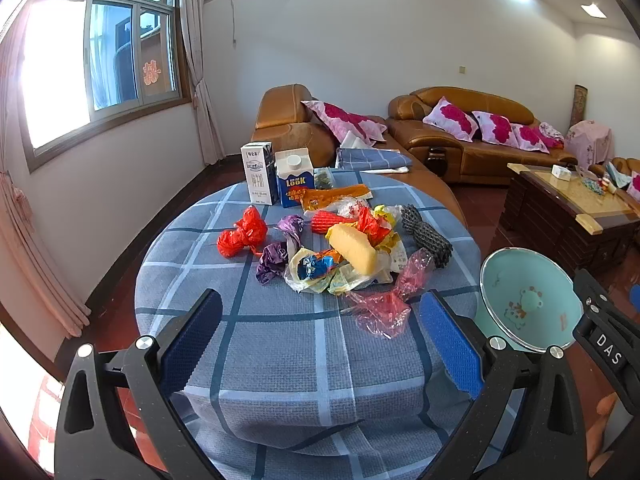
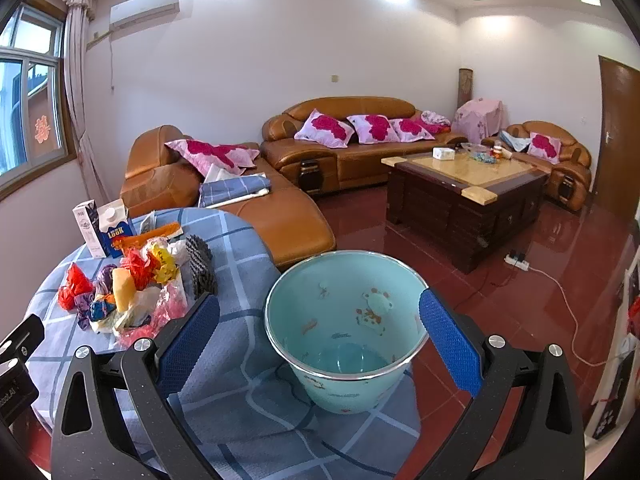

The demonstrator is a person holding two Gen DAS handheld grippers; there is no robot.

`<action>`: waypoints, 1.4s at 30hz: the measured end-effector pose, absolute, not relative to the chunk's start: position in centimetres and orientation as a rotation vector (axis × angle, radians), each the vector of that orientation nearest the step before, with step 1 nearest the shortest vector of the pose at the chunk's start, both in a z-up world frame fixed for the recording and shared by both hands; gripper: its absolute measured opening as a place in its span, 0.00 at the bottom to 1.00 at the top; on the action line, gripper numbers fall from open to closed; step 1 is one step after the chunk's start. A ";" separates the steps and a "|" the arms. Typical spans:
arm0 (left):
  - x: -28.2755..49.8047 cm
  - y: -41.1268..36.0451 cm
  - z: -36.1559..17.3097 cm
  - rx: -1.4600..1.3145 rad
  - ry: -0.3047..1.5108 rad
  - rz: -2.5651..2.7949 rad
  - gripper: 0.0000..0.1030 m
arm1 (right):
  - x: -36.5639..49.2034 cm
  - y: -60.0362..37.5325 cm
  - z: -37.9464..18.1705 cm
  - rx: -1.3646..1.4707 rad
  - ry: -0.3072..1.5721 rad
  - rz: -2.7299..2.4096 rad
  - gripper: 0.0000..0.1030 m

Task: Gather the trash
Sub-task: 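Grasp the black mesh scrubber with the right tool while the left tool grasps the blue candy wrapper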

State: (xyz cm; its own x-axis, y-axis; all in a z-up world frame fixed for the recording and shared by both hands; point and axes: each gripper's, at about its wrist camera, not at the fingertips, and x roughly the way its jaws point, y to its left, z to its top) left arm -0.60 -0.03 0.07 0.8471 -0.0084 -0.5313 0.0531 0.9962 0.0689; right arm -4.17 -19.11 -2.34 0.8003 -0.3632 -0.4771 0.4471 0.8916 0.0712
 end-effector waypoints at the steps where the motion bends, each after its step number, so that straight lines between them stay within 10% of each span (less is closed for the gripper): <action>1: -0.6 -0.1 0.0 0.082 0.560 -0.032 0.94 | -4.1 -19.1 -2.4 0.187 0.476 -0.435 0.95; 14: 1.7 1.0 -2.4 0.080 0.650 -0.048 0.94 | -3.3 -19.3 -3.4 0.178 0.486 -0.409 0.94; 21: 4.8 4.1 -5.5 0.032 0.743 -0.010 0.94 | -0.9 -19.8 -5.2 0.197 0.541 -0.378 0.69; 42: 14.9 6.4 -6.5 -0.014 0.777 -0.092 0.84 | 15.0 -17.8 -6.5 0.155 0.686 -0.109 0.46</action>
